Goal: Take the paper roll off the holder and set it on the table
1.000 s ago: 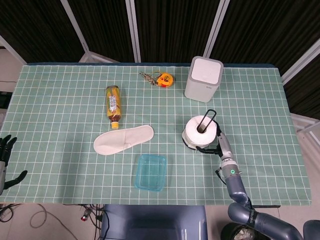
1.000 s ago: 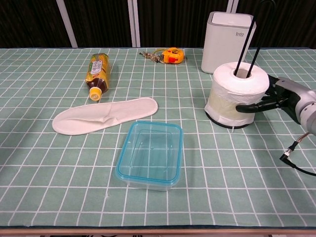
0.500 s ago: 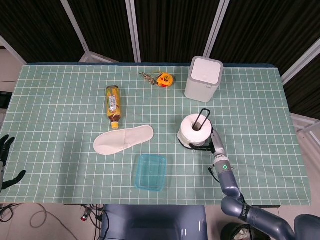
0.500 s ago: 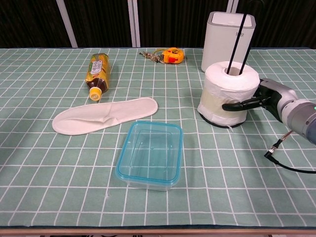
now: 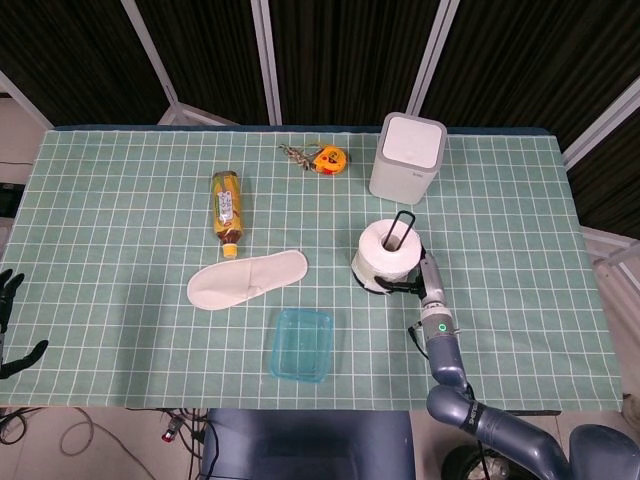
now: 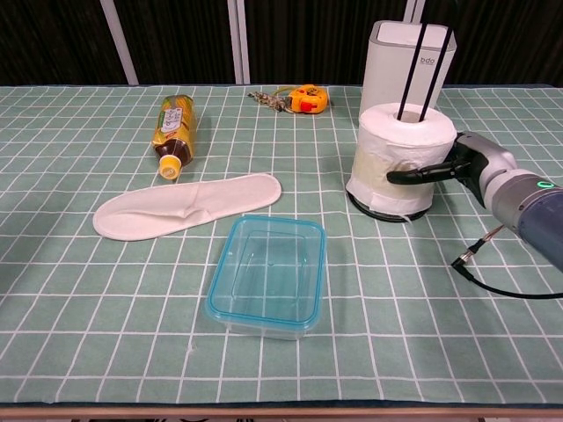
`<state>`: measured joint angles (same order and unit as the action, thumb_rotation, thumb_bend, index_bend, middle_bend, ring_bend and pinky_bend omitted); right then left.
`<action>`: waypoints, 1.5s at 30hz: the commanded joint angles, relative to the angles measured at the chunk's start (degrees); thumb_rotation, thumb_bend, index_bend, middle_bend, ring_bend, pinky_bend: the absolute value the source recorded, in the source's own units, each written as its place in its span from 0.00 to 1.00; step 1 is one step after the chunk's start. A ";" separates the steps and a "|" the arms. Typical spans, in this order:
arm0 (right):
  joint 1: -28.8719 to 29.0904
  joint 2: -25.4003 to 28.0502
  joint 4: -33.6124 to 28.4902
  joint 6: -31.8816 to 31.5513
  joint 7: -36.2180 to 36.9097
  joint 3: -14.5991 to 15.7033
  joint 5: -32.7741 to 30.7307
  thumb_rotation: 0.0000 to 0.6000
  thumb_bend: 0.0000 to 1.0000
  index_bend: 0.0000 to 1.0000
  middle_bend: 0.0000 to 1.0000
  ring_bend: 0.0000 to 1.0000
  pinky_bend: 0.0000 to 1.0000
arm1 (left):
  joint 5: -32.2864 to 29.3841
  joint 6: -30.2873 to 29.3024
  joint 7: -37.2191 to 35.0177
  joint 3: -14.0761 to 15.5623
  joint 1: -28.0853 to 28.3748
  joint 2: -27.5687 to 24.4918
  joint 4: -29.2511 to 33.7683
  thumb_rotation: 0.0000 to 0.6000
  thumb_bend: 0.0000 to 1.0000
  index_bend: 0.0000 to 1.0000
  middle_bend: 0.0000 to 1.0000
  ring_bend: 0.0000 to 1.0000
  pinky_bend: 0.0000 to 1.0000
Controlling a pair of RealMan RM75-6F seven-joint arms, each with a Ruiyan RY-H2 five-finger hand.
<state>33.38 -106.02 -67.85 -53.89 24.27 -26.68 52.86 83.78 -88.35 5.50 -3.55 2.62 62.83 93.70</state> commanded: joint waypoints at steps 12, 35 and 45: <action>-1.53 2.30 -5.30 -3.90 2.50 -0.87 4.81 1.00 0.07 0.41 0.34 0.30 0.09 | 0.01 -0.14 -0.01 -0.02 -0.12 -0.07 0.07 1.00 0.18 0.04 0.00 0.00 0.02; -4.61 34.58 -37.56 -4.41 -9.27 -16.07 -2.93 1.00 0.06 0.41 0.34 0.30 0.09 | 0.45 -0.55 0.27 0.10 -0.35 -0.17 0.42 1.00 0.18 0.04 0.00 0.00 0.02; -7.63 47.95 -40.94 -5.83 -11.55 -24.11 -11.74 1.00 0.07 0.41 0.34 0.29 0.09 | 0.82 -0.59 0.48 0.22 -0.33 -0.14 0.51 1.00 0.18 0.04 0.00 0.00 0.02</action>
<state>27.04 -60.46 -108.47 -59.49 13.21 -49.27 43.09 84.56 -88.93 5.95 -3.34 2.29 62.67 94.19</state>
